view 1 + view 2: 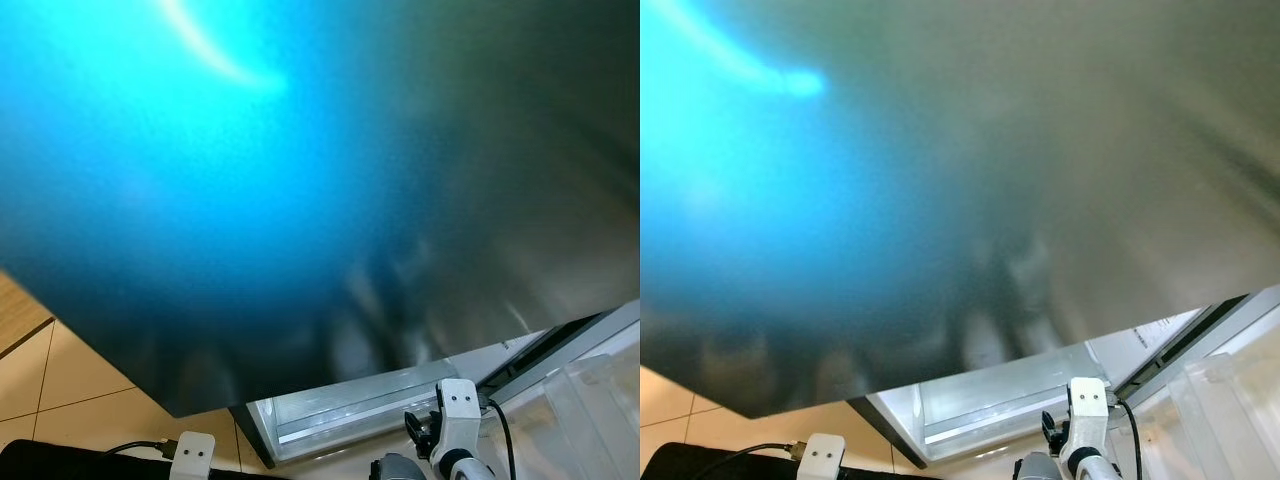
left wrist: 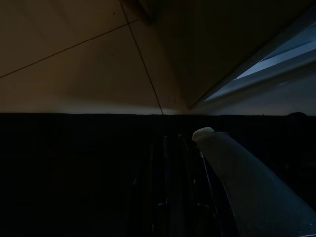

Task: Restocking fridge

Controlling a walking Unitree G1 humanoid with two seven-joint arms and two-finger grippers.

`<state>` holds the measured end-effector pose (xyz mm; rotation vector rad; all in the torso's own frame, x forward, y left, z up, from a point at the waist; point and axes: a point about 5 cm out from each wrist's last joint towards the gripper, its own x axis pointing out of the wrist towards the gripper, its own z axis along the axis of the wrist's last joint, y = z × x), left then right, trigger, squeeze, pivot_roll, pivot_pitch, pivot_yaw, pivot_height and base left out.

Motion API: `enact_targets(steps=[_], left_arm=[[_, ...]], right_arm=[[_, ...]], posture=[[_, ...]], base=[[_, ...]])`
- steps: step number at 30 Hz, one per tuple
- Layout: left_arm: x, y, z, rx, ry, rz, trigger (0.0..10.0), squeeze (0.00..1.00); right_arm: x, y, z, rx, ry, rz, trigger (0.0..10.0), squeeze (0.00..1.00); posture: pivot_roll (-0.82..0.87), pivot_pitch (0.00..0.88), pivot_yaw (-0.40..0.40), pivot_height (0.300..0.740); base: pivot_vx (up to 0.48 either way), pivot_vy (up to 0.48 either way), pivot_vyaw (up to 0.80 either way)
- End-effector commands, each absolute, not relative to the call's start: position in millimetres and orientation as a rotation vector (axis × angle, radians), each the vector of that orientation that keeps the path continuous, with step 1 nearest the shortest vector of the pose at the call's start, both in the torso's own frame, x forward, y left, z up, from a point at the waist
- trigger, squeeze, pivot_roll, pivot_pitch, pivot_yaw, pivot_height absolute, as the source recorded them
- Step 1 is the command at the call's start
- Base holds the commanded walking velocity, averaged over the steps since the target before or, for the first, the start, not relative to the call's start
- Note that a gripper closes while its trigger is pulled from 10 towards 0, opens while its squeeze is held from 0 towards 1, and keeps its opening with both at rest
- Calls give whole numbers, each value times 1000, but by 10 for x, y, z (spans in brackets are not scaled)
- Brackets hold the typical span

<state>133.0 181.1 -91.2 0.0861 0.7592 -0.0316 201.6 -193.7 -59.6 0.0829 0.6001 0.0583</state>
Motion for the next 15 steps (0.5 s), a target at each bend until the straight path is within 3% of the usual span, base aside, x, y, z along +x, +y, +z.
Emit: enact_targets(steps=[1,15], left_arm=[[1246,1766,-955,76,797,-38,10000,0],[1265,1762,-950,75,795,-37,10000,0]], right_arm=[[1947,-1918,-634,80,615,72,10000,0],[1953,-1959,-634,74,619,24,10000,0]], posture=[[-102,132,27,676],[-103,126,25,691]], base=[[0,0,0],[0,0,0]])
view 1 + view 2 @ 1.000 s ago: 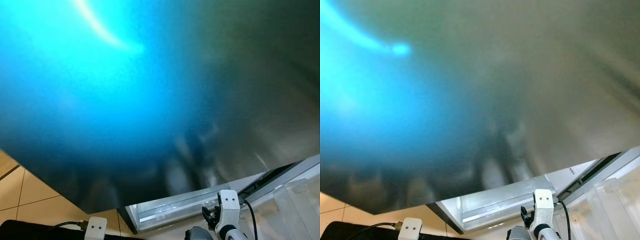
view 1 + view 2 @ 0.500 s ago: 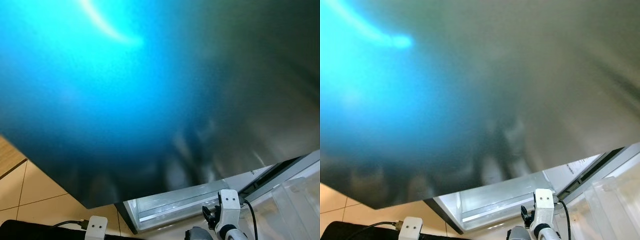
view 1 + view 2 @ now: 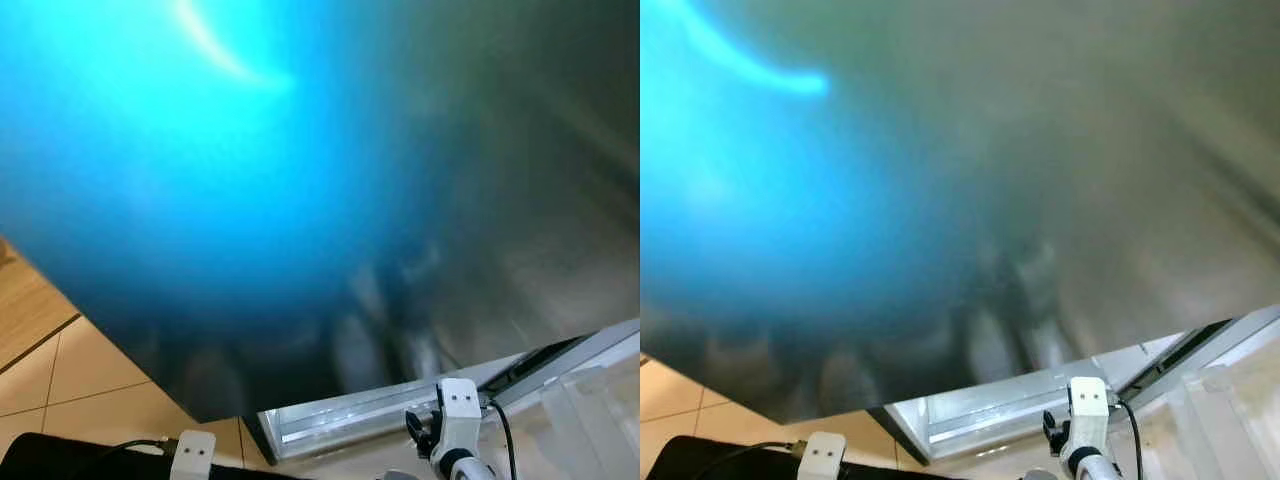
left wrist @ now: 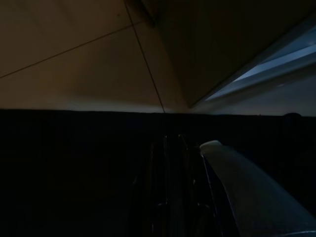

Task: Restocking fridge

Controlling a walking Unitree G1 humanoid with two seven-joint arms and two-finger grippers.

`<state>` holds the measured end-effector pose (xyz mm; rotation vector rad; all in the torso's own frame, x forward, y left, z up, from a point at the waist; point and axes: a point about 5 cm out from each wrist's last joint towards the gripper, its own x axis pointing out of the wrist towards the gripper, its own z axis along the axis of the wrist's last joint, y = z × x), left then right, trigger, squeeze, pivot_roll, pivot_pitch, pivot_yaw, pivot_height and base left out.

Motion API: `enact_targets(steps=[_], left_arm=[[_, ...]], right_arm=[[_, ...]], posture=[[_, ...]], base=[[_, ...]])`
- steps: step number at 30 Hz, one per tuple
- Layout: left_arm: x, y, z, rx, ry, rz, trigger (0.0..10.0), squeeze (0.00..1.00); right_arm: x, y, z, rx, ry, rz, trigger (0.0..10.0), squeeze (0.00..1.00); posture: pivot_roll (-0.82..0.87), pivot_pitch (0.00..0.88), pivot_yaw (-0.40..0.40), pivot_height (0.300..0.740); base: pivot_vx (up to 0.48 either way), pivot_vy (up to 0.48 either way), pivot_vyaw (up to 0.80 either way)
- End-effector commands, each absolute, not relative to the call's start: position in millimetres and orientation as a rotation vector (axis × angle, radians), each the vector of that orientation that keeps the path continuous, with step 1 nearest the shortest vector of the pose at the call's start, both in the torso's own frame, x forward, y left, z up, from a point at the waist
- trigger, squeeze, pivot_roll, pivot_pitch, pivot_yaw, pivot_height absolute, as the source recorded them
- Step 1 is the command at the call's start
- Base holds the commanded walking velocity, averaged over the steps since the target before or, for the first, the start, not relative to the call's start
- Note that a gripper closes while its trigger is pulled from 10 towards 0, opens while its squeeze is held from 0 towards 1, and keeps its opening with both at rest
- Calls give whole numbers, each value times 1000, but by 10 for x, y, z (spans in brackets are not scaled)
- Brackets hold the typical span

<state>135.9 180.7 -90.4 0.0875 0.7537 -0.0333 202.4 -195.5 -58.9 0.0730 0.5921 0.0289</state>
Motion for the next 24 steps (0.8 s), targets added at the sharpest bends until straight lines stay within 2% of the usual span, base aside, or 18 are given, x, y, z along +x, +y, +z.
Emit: enact_targets(steps=[1,11,17,24], left_arm=[[1265,1762,-950,75,795,-37,10000,0],[1268,1767,-951,78,797,-38,10000,0],[1269,1767,-951,82,799,-45,10000,0],[1269,1766,-951,83,799,-53,10000,0]], right_arm=[[1953,-1959,-634,74,619,24,10000,0],[1960,-1933,-624,70,607,63,10000,0],[1959,-1930,-622,57,607,79,10000,0],[1936,-1952,-658,71,648,26,10000,0]], posture=[[-103,126,25,691],[-102,120,26,691],[-103,108,27,711],[-105,97,23,716]], base=[[0,0,0],[0,0,0],[0,0,0],[0,0,0]])
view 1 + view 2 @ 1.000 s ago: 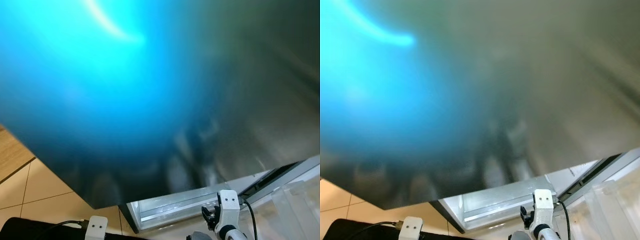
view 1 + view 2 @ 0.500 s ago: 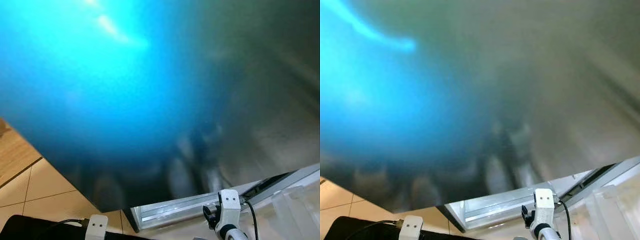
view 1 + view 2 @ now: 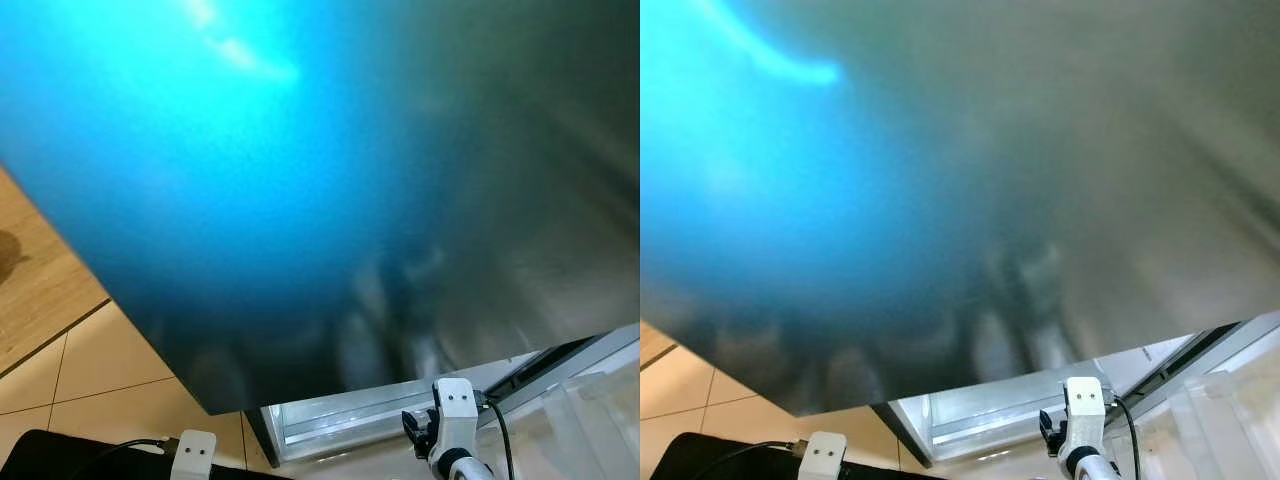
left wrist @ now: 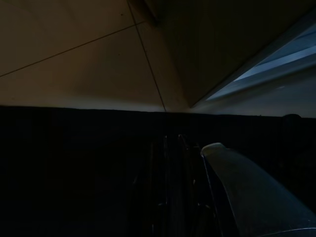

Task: Restocking fridge

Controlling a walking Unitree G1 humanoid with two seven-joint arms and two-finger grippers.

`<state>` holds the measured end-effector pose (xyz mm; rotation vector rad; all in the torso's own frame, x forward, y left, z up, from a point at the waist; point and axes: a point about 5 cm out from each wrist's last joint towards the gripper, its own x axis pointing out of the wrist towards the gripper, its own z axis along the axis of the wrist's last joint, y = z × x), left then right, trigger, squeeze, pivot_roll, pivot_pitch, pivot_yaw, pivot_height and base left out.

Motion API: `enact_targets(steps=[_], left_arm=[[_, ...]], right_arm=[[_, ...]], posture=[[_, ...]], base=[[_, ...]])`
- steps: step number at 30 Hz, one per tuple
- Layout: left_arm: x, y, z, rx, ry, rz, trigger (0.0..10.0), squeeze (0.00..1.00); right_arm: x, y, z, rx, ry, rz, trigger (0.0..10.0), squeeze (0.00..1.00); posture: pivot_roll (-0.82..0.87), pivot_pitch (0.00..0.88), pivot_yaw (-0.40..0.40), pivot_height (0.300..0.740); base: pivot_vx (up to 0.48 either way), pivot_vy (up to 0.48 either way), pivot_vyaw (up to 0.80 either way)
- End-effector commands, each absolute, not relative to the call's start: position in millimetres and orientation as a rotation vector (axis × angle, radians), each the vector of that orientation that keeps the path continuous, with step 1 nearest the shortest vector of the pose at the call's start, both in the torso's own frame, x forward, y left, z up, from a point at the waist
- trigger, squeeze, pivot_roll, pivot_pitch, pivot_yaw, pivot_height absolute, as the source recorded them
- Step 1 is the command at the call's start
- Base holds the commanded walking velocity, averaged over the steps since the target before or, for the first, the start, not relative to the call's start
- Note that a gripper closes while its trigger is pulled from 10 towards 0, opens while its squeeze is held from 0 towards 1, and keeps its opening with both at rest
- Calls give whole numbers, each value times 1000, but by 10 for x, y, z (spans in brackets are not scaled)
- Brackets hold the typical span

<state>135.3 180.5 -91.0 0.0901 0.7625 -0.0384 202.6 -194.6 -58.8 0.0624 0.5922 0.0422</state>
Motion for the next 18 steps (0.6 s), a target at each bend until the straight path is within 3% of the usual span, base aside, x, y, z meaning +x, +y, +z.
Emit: enact_targets(steps=[1,15,18], left_arm=[[1268,1767,-951,81,799,-50,10000,0],[1264,1764,-955,62,805,-54,10000,0],[1264,1763,-956,59,806,-51,10000,0]], right_arm=[[1935,-1947,-659,63,651,35,10000,0],[1899,-1907,-695,69,682,46,10000,0],[1892,-1910,-700,69,688,46,10000,0]], posture=[[-105,97,23,716],[-105,102,17,716],[-105,104,17,716]], base=[[0,0,0],[0,0,0],[-256,0,0]])
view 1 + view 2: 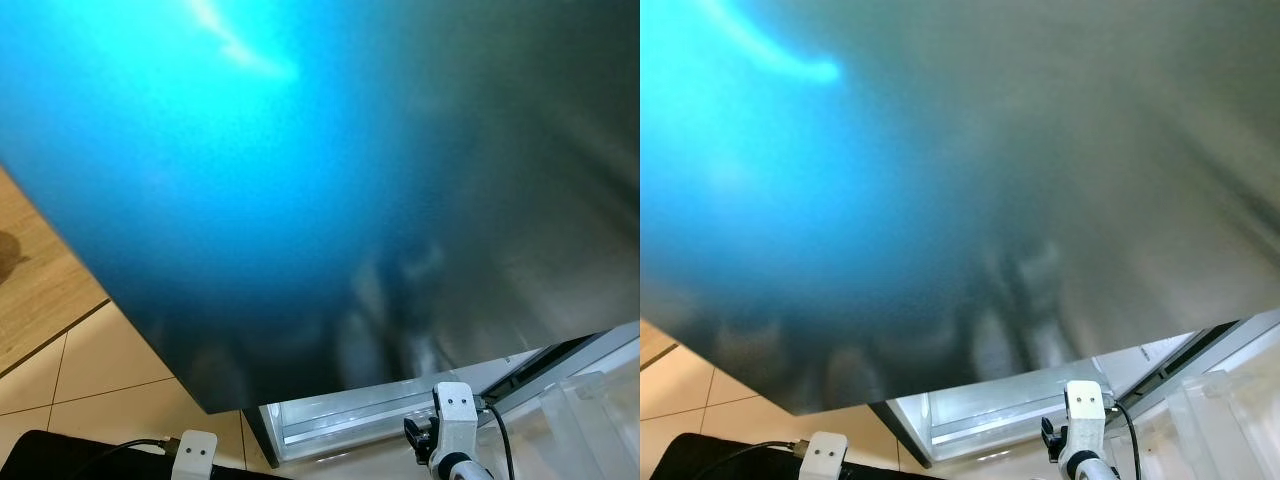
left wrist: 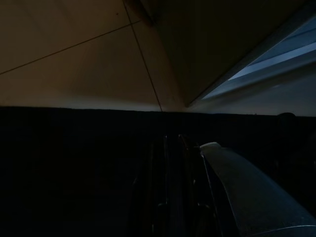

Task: Restocking fridge

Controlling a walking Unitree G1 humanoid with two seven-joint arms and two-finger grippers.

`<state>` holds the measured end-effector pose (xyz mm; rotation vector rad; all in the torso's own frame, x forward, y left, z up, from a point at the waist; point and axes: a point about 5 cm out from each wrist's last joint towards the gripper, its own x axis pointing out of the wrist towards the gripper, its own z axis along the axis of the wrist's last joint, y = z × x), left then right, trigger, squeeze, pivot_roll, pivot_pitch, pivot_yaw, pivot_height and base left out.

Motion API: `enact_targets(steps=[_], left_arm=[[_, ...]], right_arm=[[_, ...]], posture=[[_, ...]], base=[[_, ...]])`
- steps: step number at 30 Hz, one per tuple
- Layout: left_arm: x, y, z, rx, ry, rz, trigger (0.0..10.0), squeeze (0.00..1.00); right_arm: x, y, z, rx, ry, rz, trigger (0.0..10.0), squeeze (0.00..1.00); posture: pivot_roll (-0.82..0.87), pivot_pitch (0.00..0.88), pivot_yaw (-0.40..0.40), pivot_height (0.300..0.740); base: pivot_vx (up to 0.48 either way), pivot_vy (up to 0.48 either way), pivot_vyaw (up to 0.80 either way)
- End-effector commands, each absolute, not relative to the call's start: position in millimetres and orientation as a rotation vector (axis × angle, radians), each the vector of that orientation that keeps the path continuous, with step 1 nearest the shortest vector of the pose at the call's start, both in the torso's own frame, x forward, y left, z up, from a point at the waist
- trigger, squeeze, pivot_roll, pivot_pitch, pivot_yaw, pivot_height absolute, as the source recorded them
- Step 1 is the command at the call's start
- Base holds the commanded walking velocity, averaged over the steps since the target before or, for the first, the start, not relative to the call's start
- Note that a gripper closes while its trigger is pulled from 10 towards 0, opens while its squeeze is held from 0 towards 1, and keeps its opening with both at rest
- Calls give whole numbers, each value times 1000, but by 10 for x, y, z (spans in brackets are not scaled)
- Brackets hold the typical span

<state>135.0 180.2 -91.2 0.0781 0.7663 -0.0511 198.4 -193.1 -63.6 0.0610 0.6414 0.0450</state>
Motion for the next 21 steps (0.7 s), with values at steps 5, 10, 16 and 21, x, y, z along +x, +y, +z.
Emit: enact_targets(steps=[5,10,16,21], left_arm=[[1265,1761,-955,57,805,-51,10000,0],[1264,1758,-956,55,805,-53,10000,0],[1263,1751,-957,55,806,-54,10000,0],[1261,1744,-959,54,807,-54,10000,0]], right_arm=[[1889,-1913,-702,68,690,46,10000,0],[1883,-1914,-705,66,692,44,10000,0],[1877,-1918,-707,65,693,43,10000,0],[1873,-1923,-708,63,694,43,10000,0]], posture=[[-103,105,17,716],[-104,107,18,716],[-105,111,18,716],[-105,113,16,716]], base=[[-283,0,0],[-333,0,0],[-381,0,0],[-385,0,0]])
